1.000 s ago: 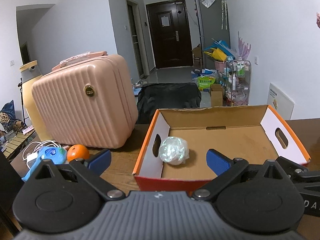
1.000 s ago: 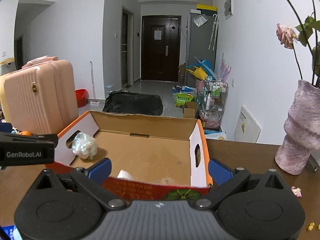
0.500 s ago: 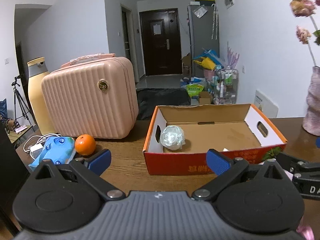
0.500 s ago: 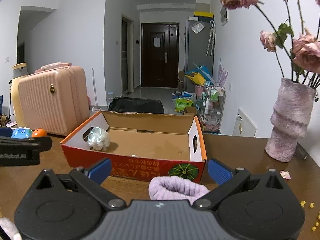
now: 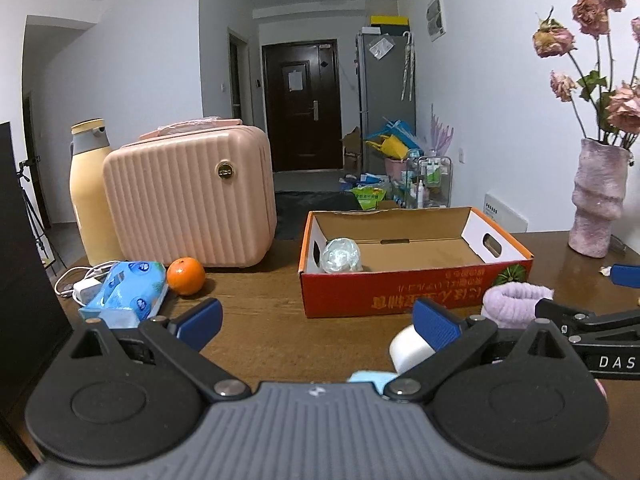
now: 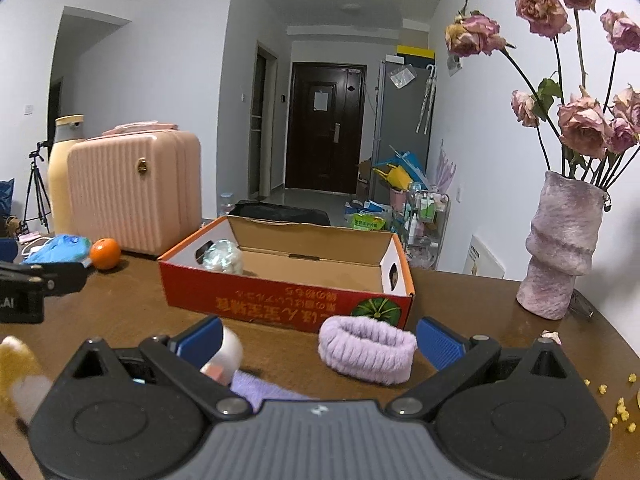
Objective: Organize soft objects
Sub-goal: 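Move both grippers back toward the plush sheep and striped sponge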
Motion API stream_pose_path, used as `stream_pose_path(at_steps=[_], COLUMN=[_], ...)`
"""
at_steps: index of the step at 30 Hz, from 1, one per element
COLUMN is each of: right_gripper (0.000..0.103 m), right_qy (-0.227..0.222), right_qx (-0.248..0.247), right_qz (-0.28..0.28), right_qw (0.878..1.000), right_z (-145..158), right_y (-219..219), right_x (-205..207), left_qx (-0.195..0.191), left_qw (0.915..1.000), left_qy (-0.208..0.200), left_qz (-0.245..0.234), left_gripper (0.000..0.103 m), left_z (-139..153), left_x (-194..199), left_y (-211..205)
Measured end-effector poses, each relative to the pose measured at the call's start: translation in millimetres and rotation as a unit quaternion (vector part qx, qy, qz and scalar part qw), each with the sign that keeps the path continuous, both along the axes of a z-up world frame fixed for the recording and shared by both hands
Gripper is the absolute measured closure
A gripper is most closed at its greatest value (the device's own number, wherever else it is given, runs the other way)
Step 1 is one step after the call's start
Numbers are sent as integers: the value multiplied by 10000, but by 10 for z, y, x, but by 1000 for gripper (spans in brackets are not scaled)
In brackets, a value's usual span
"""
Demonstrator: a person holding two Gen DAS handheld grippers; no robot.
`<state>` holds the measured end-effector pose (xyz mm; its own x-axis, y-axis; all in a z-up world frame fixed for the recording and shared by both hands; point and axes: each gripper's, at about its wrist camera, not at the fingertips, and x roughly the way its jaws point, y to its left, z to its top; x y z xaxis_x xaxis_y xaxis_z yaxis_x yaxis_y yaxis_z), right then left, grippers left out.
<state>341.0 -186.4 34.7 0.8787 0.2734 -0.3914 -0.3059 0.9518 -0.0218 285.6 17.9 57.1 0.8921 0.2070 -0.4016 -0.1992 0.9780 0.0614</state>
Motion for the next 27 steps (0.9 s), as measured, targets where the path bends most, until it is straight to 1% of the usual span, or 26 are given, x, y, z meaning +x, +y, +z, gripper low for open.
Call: stream_pose_path(at_steps=[6, 12, 22, 24, 27], right_gripper=[0, 0, 0, 0, 0], right_qy=[-76, -65, -43, -31, -6], right_qx=[-46, -36, 1, -2, -10], right_qz=[84, 138, 211, 208, 217], right_qw=[9999, 9999, 9998, 9998, 9998], right_z=[-72, -159, -310, -347, -395], right_y=[65, 124, 245, 287, 352], right_x=[-272, -491, -808, -855, -870], left_qx=[-25, -30, 215, 206, 82], left_qw=[10000, 9999, 9992, 9990, 9990], left_qy=[-77, -93, -326, -374, -397], left_qz=[-23, -34, -97, -139, -197], left_gripper=[0, 0, 0, 0, 0], left_z=[-88, -251, -527, -527, -529], left_x=[-276, -503, -805, -839, -859], left_y=[75, 161, 237, 268, 344])
